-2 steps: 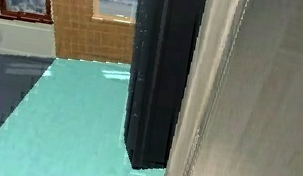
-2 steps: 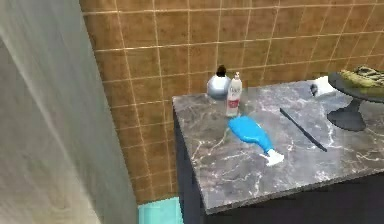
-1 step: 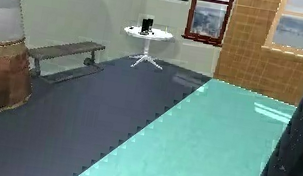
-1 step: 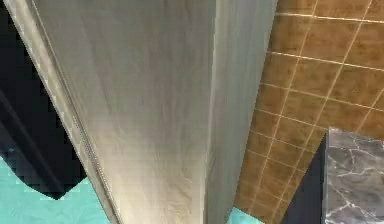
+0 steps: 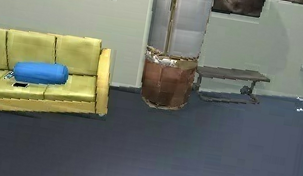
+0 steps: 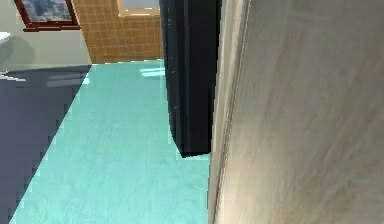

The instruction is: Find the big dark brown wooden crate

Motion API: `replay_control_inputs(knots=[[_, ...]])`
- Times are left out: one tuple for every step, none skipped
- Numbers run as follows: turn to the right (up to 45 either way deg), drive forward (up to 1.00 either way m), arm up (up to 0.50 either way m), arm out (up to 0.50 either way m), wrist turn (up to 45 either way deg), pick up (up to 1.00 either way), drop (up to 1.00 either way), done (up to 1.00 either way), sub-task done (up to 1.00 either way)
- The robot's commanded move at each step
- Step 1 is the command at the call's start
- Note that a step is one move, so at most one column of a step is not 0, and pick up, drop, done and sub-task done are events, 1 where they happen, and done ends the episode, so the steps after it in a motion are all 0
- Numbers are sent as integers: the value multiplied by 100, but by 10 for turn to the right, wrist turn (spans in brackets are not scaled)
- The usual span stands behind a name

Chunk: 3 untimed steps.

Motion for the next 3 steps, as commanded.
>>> replay_control_inputs(knots=[[-150, 0, 0, 0, 0, 0, 0, 0, 0], [0, 35, 0, 0, 0, 0, 0, 0, 0], [450, 0, 0, 0, 0, 0, 0, 0, 0]])
